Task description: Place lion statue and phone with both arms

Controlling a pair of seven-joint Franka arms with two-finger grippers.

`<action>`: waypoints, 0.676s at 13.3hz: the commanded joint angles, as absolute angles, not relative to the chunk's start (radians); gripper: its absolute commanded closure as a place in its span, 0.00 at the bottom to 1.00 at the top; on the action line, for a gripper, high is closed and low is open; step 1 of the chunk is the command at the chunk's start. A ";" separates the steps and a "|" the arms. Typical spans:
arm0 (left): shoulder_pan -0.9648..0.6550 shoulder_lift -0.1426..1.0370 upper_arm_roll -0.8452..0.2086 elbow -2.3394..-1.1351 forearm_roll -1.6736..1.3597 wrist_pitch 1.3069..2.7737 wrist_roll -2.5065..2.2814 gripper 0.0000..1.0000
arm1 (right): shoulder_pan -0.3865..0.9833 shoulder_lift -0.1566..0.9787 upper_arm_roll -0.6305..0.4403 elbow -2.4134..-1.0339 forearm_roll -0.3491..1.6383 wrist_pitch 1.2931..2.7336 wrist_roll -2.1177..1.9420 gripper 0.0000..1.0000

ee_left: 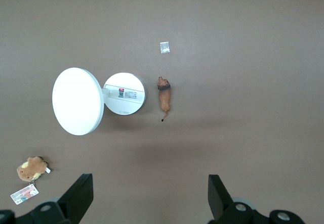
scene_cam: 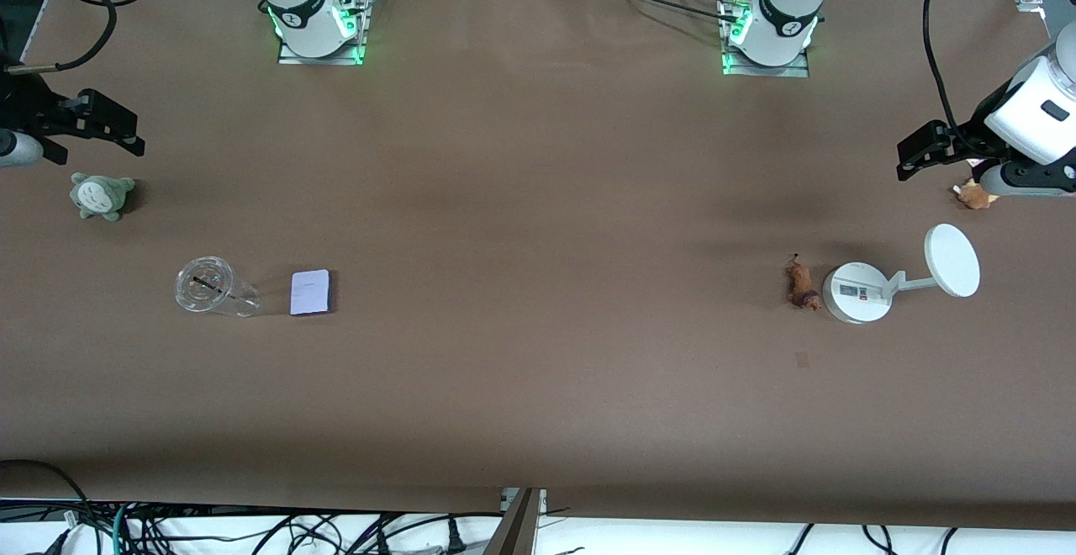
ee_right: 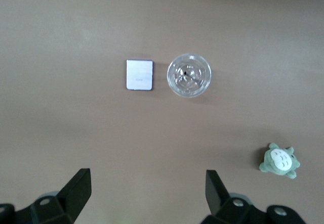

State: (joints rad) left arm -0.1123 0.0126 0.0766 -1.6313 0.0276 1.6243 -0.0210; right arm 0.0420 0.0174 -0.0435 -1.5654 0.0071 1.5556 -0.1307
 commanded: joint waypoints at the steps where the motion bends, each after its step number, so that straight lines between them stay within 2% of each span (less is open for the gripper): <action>1: -0.114 0.017 0.084 -1.620 0.000 1.628 0.000 0.00 | 0.023 0.029 -0.028 -1.560 0.002 1.531 -0.140 0.00; 9: -0.114 0.017 0.084 -1.620 0.000 1.628 0.002 0.00 | 0.020 0.048 -0.029 -1.540 0.002 1.525 -0.137 0.00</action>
